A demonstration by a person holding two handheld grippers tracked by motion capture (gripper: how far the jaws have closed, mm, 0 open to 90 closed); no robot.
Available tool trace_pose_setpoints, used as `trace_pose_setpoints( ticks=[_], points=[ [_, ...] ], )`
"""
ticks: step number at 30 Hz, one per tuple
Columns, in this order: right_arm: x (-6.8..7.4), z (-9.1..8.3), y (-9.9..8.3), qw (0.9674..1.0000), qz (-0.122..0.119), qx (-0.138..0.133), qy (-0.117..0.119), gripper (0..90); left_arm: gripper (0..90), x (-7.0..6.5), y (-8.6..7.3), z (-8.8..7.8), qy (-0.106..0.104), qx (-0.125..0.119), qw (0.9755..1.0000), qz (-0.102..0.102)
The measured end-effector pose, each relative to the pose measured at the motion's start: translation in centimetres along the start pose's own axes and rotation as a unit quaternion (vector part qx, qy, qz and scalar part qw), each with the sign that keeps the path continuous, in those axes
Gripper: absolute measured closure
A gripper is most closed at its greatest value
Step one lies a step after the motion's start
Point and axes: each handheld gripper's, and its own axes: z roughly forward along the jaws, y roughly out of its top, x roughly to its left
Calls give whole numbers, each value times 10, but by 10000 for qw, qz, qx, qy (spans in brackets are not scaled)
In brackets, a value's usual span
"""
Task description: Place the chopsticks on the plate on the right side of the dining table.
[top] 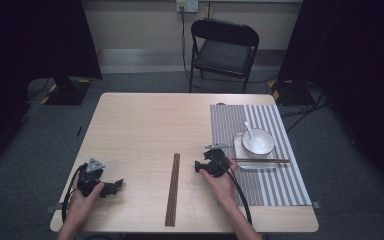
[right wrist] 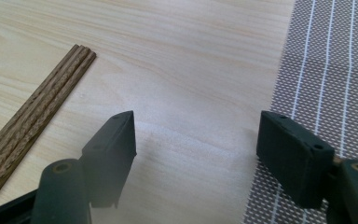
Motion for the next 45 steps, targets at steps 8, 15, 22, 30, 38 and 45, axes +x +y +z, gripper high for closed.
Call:
trace_pose_setpoints(
  ticks=[8,15,22,30,38,45],
  points=[
    [-6,-3,0,10000,28,1,-60,277,0,0,0,0,2,8,10000,11],
    [-9,-4,-1,9999,31,32,-105,278,0,0,0,0,4,7,10000,12],
    [-10,-5,-2,9999,68,25,-123,279,0,0,0,0,4,-2,10000,-2],
    [-10,-5,-2,9999,60,39,-147,278,0,0,0,0,0,0,10000,-3],
    [-10,-5,-2,9999,60,16,-142,278,0,0,0,0,5,3,10000,1],
    [-12,-6,-2,9998,73,42,-159,281,0,0,0,0,1,1,10000,2]
  ],
)
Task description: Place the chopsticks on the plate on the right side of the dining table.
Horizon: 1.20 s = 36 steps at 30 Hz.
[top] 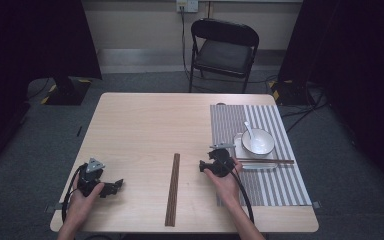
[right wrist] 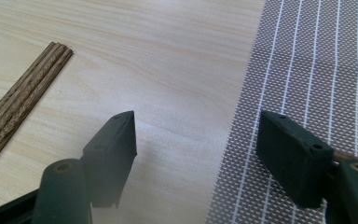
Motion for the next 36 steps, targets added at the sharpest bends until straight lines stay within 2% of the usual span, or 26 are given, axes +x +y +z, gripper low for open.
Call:
trace_pose_setpoints(
  ticks=[8,11,15,22,25,28,34,36],
  points=[
    [5,-2,0,9999,-44,-22,98,280,0,0,0,0,0,8,10000,12],
    [8,-9,2,9998,-125,-63,129,287,0,0,0,0,1,8,10000,12],
    [1,-25,2,9997,-201,-154,68,295,0,0,0,0,-1,-3,10000,-5],
    [-37,-52,-14,9995,-183,-221,-162,354,0,0,0,0,0,-3,10000,-5],
    [-55,-61,-20,9992,-49,-256,-307,371,0,0,0,0,1,6,10000,9],
    [-71,-64,-25,9988,109,-245,-416,375,0,0,0,0,4,7,10000,12],
    [-92,-69,-29,9976,356,-251,-537,401,0,0,0,0,4,5,10000,10],
    [-100,-73,-29,9968,375,-278,-651,415,0,0,0,0,4,5,10000,9]
  ],
)
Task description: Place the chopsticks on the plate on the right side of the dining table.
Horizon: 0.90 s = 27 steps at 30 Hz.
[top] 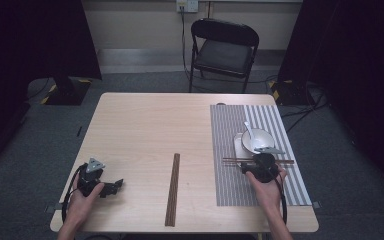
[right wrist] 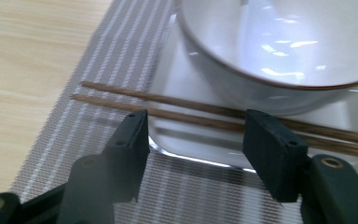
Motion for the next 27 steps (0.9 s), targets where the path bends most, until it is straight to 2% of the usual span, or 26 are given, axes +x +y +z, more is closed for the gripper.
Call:
trace_pose_setpoints(
  ticks=[5,12,17,27],
  points=[
    [-19,-5,-3,9997,178,-1,-149,399,0,0,0,0,-3,1,10000,2],
    [-33,-1,-9,9988,312,129,-341,378,0,0,0,0,-4,2,10000,2],
    [-37,3,-10,9985,285,183,-437,365,0,0,0,0,-4,0,10000,0],
    [-45,6,-11,9977,383,191,-523,360,0,0,0,0,-6,-8,10000,-11]
  ],
)
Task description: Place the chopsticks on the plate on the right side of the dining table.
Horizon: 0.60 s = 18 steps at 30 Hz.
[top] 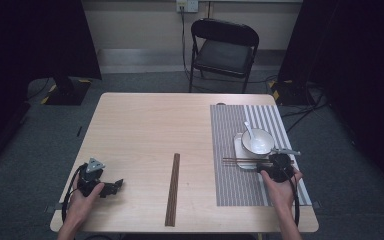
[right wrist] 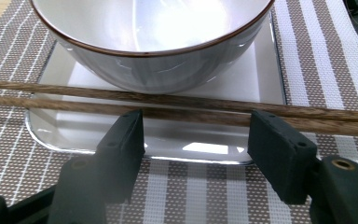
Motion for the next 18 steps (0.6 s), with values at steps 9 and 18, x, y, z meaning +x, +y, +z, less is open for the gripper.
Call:
trace_pose_setpoints(
  ticks=[9,18],
  points=[
    [-2,2,1,10000,6,-24,-47,360,0,0,0,0,4,8,10000,13],
    [-4,3,2,10000,6,-51,-73,345,0,0,0,0,1,0,10000,1]
  ],
)
